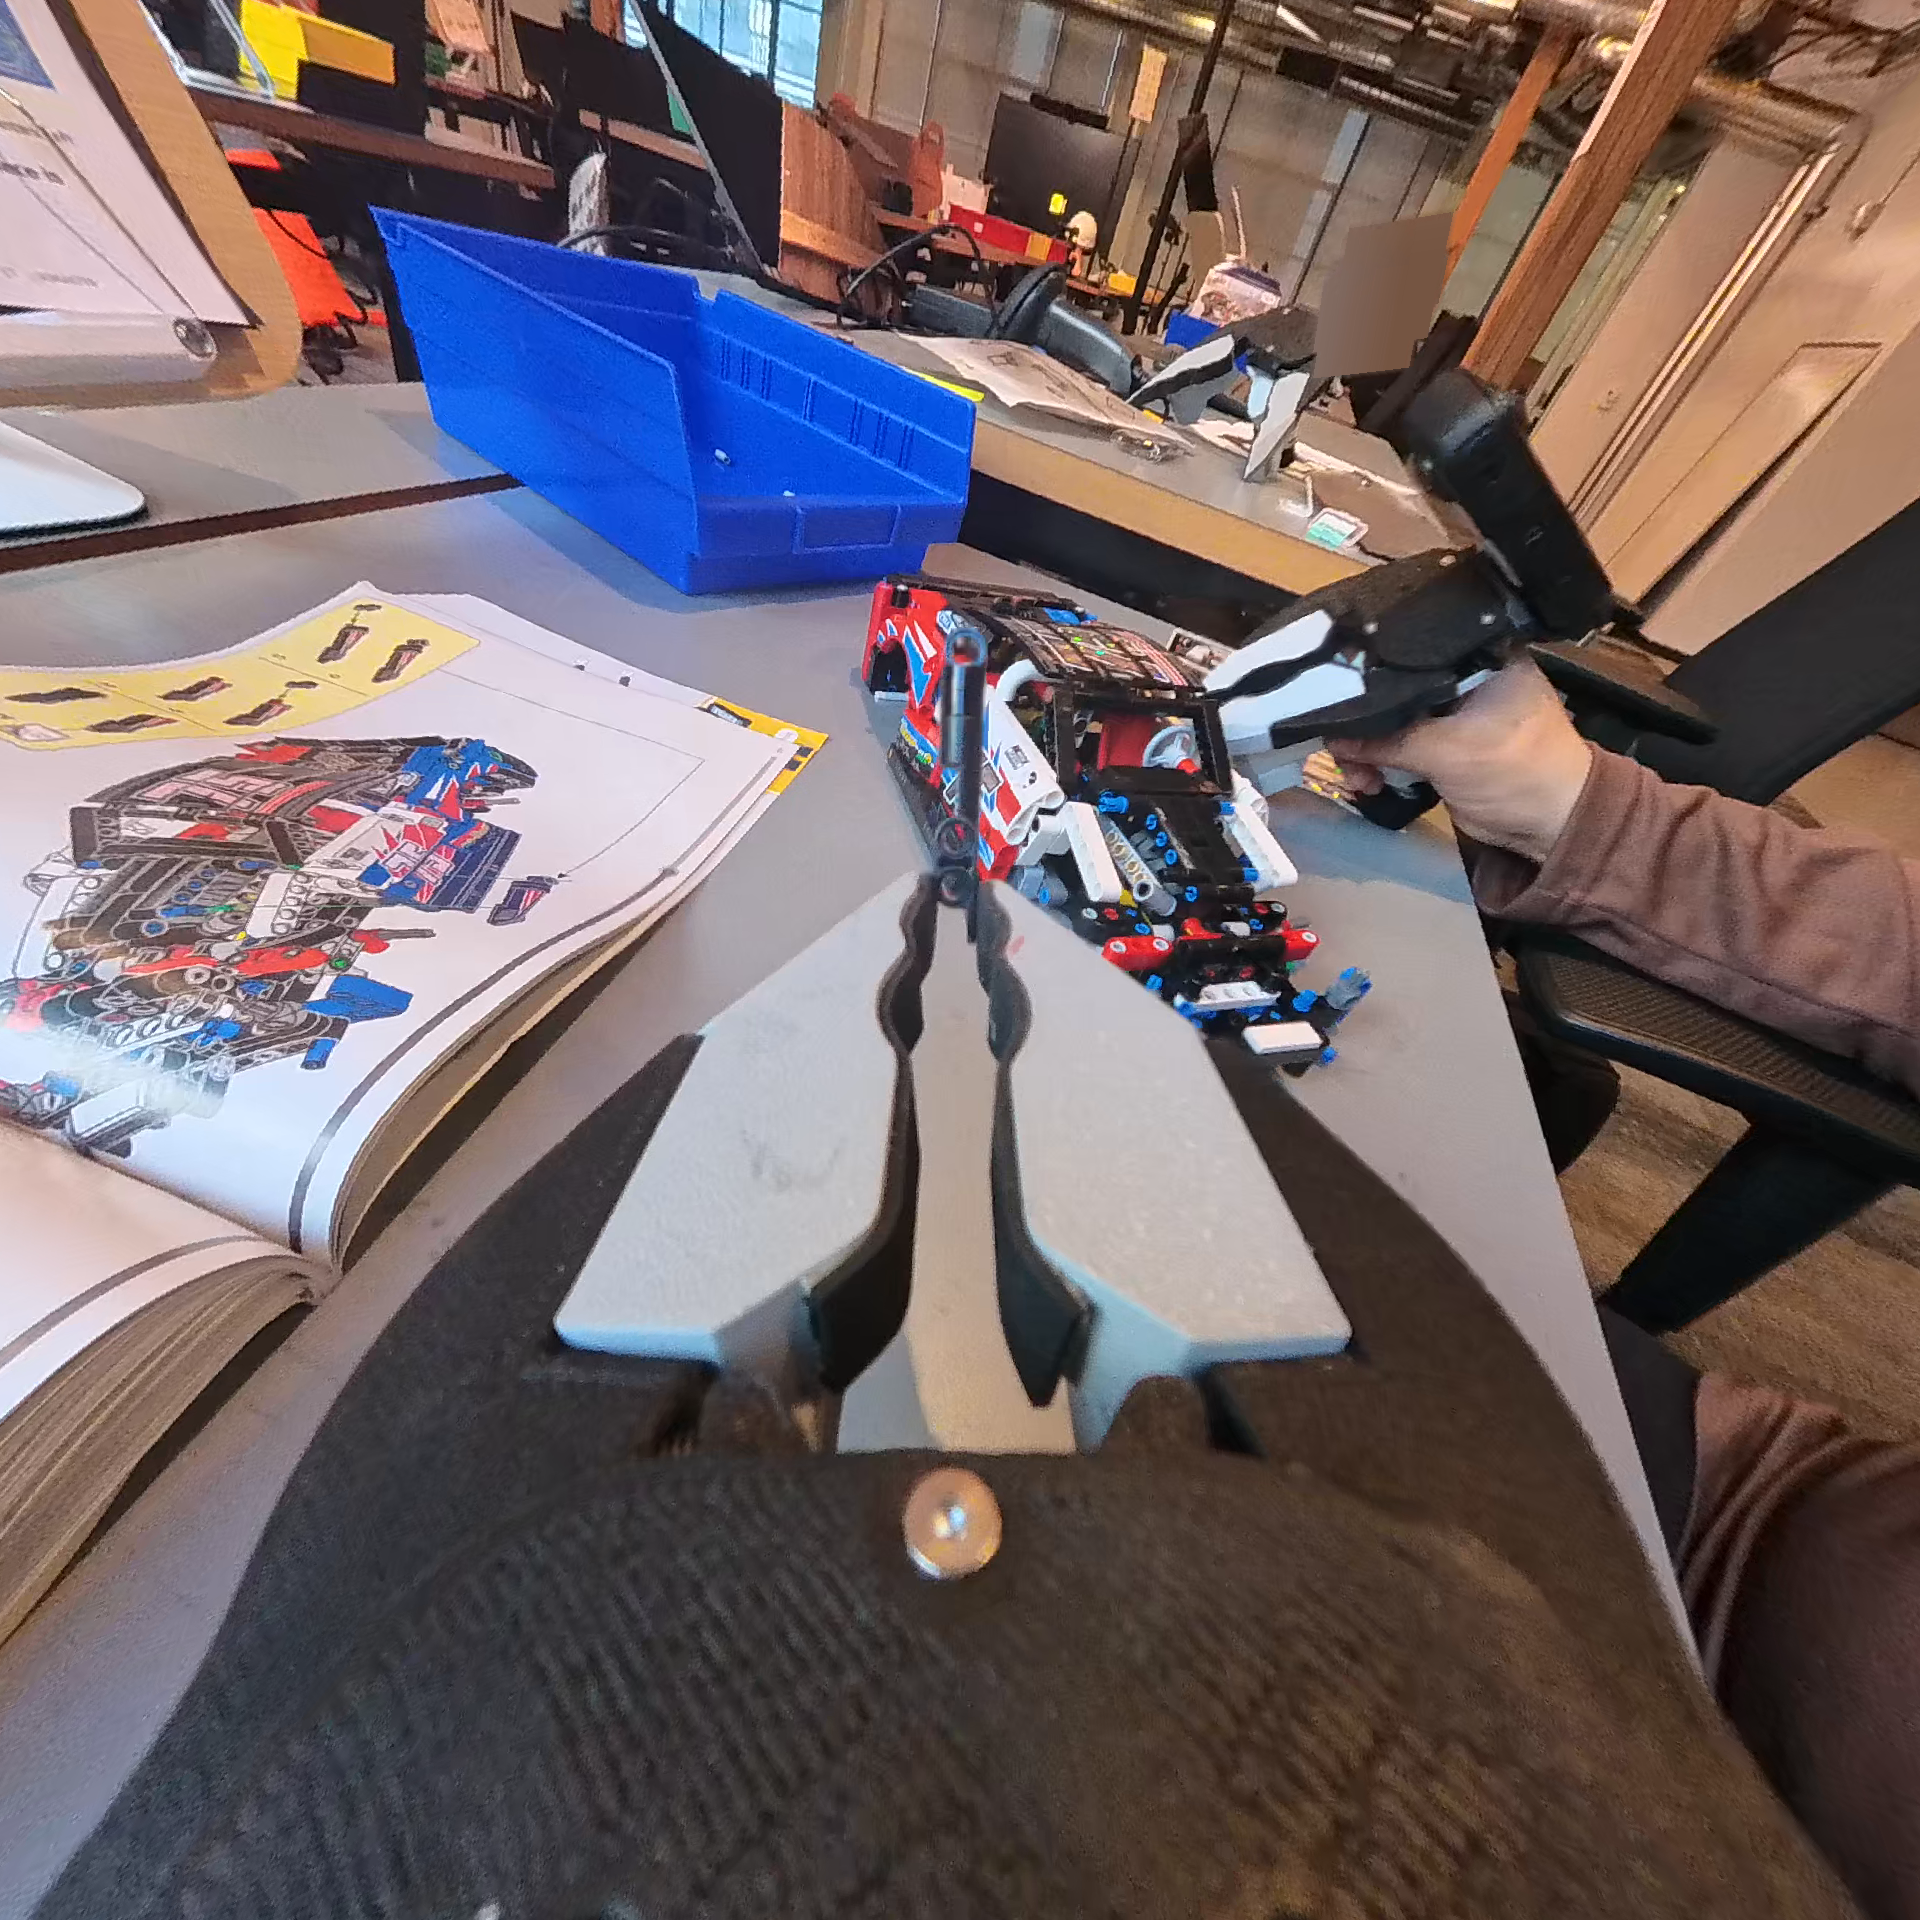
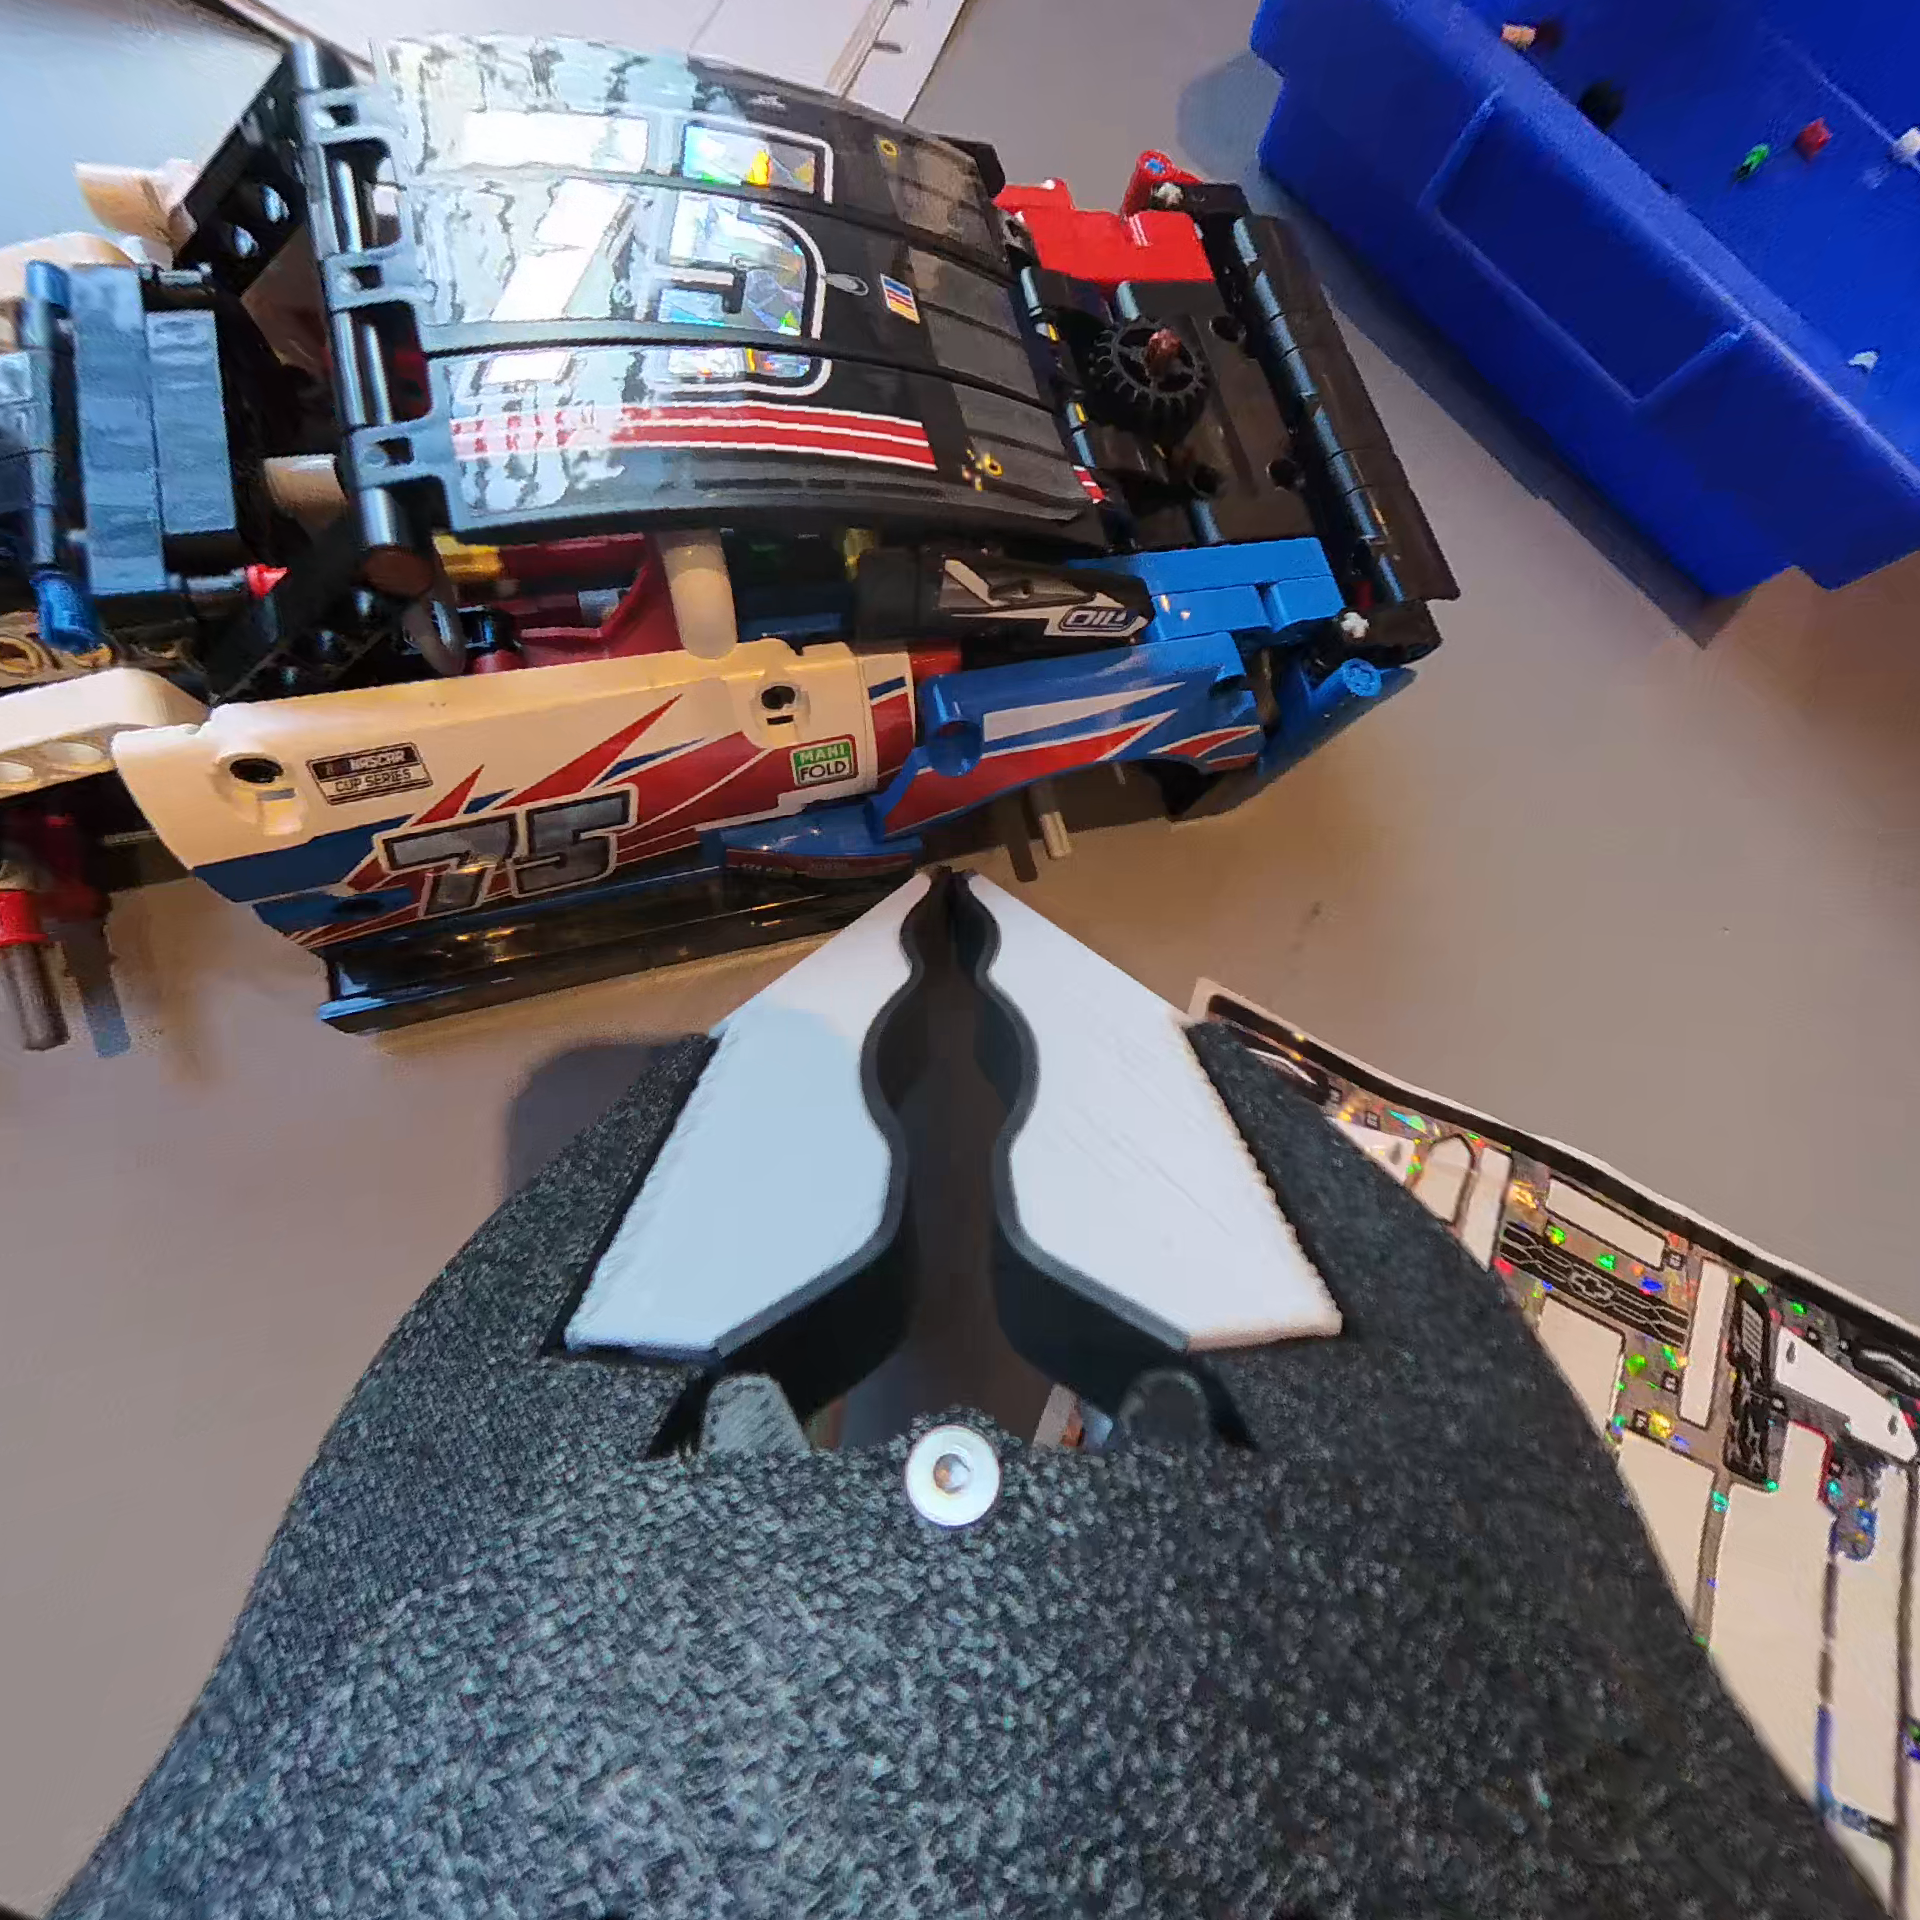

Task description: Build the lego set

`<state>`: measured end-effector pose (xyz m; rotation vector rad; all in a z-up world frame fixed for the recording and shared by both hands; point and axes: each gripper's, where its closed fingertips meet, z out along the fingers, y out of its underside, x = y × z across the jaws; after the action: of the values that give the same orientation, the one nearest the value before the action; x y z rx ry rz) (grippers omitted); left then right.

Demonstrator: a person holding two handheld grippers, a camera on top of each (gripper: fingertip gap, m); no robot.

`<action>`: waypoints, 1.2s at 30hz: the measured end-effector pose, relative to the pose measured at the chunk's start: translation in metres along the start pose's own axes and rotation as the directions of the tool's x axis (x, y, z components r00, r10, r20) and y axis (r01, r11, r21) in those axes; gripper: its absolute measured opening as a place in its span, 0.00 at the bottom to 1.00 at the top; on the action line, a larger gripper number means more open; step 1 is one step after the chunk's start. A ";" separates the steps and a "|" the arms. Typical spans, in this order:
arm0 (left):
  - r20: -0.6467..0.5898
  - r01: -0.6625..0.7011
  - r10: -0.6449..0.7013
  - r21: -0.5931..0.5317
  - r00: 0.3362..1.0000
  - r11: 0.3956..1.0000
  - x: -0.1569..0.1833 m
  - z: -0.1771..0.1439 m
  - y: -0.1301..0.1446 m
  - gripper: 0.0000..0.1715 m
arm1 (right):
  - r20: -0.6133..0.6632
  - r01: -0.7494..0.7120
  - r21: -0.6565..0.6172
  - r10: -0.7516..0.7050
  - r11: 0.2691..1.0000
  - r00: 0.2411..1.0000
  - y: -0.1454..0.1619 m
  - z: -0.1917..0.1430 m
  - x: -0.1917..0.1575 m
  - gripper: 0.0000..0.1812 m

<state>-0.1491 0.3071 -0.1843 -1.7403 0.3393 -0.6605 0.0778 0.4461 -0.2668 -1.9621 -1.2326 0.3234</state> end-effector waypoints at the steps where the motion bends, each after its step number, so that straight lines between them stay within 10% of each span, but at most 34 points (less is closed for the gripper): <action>1: -0.001 0.008 -0.008 0.010 1.000 1.000 -0.001 -0.001 -0.001 0.02 | -0.005 -0.008 0.012 0.008 1.000 1.000 -0.001 -0.002 0.001 0.01; 11: -0.060 0.442 -0.437 0.114 0.897 0.890 -0.010 -0.020 0.000 0.02 | -0.031 -0.017 0.384 0.031 0.923 0.999 -0.053 -0.071 -0.008 0.14; 20: -0.369 0.677 -0.666 -0.121 0.648 0.726 0.097 -0.004 0.009 0.02 | 0.165 0.204 0.495 -0.322 0.845 0.932 -0.098 -0.091 -0.169 0.27; 26: -0.482 0.758 -0.765 -0.271 0.427 0.593 0.140 0.003 0.004 0.02 | 0.061 0.342 0.523 -0.434 0.781 0.899 -0.102 -0.095 -0.206 0.25; 36: -0.437 0.734 -0.777 -0.311 0.454 0.604 0.150 0.014 0.018 0.02 | 0.129 0.269 0.538 -0.394 0.799 0.910 -0.098 -0.086 -0.202 0.28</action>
<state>-0.0196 0.2313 -0.1656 -1.7076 -0.0902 -1.8579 -0.0367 0.2555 -0.1758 -1.2451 -1.4404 0.6433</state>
